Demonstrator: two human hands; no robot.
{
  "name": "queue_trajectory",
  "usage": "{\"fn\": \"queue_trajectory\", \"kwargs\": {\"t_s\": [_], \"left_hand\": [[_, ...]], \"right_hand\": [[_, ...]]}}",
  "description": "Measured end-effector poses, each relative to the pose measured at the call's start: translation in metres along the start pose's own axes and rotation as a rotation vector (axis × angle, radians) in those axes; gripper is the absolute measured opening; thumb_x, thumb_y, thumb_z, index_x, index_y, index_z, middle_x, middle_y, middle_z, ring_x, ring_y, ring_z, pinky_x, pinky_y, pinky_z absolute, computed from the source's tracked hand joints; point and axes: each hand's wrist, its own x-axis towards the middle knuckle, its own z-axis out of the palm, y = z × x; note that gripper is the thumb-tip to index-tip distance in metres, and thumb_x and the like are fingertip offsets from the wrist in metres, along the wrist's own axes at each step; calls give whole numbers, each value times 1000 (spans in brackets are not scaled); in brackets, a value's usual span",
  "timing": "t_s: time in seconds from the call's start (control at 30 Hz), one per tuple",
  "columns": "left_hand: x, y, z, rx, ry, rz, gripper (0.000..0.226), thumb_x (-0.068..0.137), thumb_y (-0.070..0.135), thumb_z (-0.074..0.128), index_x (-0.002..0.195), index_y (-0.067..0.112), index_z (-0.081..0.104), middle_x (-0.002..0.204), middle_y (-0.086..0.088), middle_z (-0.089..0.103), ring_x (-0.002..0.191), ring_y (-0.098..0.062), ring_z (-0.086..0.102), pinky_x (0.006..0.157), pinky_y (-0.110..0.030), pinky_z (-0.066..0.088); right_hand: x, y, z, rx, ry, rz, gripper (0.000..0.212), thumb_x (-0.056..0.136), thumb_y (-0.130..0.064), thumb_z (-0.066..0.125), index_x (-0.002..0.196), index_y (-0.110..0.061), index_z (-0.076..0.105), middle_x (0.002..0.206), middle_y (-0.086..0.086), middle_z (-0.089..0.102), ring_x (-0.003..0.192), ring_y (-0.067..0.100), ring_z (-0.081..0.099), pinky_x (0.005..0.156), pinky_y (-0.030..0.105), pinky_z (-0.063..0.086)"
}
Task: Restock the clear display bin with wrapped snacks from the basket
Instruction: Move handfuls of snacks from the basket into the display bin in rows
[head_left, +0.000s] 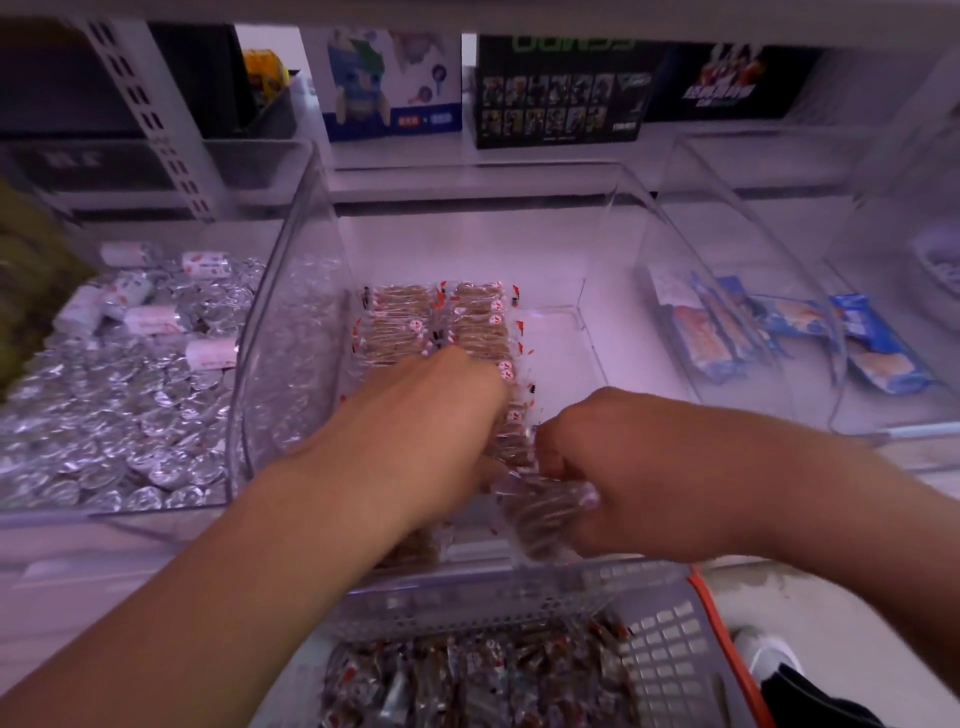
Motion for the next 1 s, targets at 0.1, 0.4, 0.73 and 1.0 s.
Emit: {"fn": "queue_trajectory", "kwargs": {"t_s": [0.1,0.4,0.73,1.0], "left_hand": [[2,-8,-7,-99,-134,-25,14,73,21,77,78,19,64,77,5,64,79,-19,65,73,-34,54],[-9,-8,-11,-155,-235,-5,40,53,46,82,82,30,60,72,13,55,69,-6,54,66,-28,51],[-14,-4,-4,4,-185,25,62,51,52,86,101,34,54,102,9,65,94,-18,67,75,-33,56],[-15,-2,-1,36,-172,21,56,54,56,80,94,34,47,97,10,61,90,-20,64,65,-29,47]], "right_hand": [[-14,-9,-3,28,70,-34,32,71,-35,74,77,-28,43,78,-7,43,79,18,54,65,24,38],[-9,-21,-2,36,188,236,61,60,-54,82,68,-29,27,70,-11,34,55,3,37,43,15,22],[1,-25,3,231,150,205,42,62,-43,83,60,-28,44,61,-10,49,52,1,45,44,9,37],[2,-11,-1,808,9,345,12,88,-7,62,83,-6,73,87,13,72,70,24,74,76,41,62]]}}
